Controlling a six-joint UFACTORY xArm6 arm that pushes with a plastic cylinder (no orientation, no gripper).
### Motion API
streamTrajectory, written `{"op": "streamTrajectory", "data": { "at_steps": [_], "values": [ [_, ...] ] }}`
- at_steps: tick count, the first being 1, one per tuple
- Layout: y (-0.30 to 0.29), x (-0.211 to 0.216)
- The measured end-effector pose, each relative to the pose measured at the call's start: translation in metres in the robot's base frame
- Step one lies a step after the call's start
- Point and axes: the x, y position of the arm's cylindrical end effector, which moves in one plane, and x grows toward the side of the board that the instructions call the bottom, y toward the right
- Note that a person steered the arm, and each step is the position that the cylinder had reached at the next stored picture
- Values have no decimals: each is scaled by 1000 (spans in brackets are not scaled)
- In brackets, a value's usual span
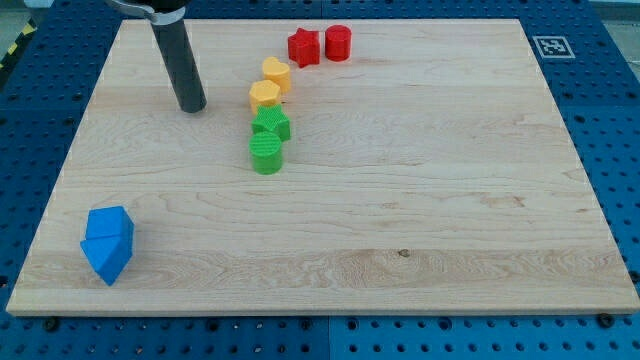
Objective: Separate the yellow hexagon and green star
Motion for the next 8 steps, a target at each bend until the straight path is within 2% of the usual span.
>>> {"op": "streamTrajectory", "data": {
  "at_steps": [3, 6, 8],
  "values": [
    [108, -7],
    [111, -2],
    [117, 35]
  ]
}}
